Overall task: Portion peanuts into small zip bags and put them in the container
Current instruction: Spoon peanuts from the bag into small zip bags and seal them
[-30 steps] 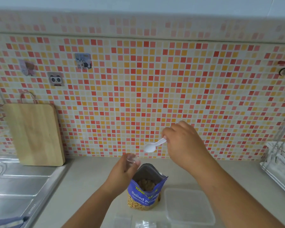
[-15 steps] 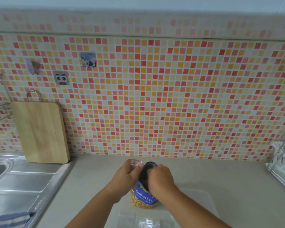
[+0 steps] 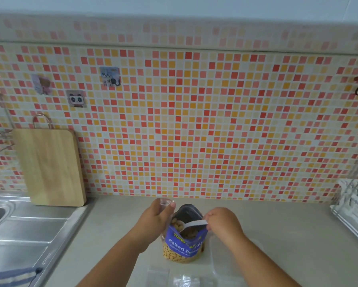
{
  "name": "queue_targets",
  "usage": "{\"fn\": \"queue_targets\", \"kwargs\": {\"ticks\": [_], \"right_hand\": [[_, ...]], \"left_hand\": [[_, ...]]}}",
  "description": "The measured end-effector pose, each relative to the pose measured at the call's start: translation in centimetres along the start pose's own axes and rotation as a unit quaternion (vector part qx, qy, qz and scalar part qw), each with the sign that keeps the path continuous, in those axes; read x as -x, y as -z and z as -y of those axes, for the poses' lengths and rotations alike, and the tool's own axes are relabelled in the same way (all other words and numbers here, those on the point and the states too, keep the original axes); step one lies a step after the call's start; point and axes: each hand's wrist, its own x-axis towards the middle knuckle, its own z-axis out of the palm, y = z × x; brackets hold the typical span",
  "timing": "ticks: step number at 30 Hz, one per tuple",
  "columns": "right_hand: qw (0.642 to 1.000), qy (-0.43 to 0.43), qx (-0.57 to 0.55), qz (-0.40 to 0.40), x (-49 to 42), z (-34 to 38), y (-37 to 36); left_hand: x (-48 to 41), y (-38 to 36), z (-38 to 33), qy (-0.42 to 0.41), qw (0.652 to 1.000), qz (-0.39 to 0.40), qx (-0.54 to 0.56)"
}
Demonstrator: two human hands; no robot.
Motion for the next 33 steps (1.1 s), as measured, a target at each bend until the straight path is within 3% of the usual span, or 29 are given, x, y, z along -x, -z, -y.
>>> {"fn": "queue_targets", "kwargs": {"ticks": [3, 5, 9, 11, 13, 15, 20, 22, 26, 29, 33], "right_hand": [[0.993, 0.0, 0.102, 0.051, -0.1, -0.5, 1.9], [0.993, -0.013, 0.092, 0.07, -0.6, -1.1, 2.6], [0.987, -0.061, -0.148, -0.01, 0.3, -3.4, 2.3], [0.977, -0.058, -0.202, -0.047, 0.9, -3.8, 3.0], [0.988, -0.091, -0.12, 0.028, 0.5, -3.9, 4.4], [0.991, -0.119, -0.06, 0.034, -0.3, -3.6, 5.6], [0.997, -0.03, 0.071, 0.022, 0.0, -3.8, 6.9], [0.987, -0.033, 0.148, 0.05, -0.2, -3.2, 7.7], [0.976, -0.027, 0.201, 0.073, -0.5, -1.1, 8.4], [0.984, -0.022, 0.164, 0.062, 0.2, 0.6, 8.6], [0.99, 0.131, 0.001, -0.056, 2.4, 1.7, 8.5]], "left_hand": [[0.0, 0.6, 0.0, -0.016, 0.999, -0.019, -0.034], [0.0, 1.0, 0.0, -0.037, 0.996, -0.016, -0.074], [-0.1, 1.3, 0.5, -0.083, 0.982, -0.013, -0.169], [-0.1, 1.2, 0.6, -0.099, 0.971, -0.008, -0.219], [-0.2, 0.9, 0.8, -0.121, 0.955, -0.004, -0.271], [-0.2, 0.6, 0.8, -0.133, 0.939, 0.003, -0.316], [-0.4, -0.3, 0.1, -0.156, 0.914, 0.008, -0.375], [-0.6, -0.7, -0.1, -0.159, 0.909, 0.011, -0.384], [-1.1, -1.5, -0.3, -0.167, 0.903, 0.015, -0.394], [-1.4, -2.1, -0.3, -0.178, 0.9, 0.016, -0.397], [-1.8, -3.0, -0.7, -0.181, 0.916, -0.002, -0.357]]}}
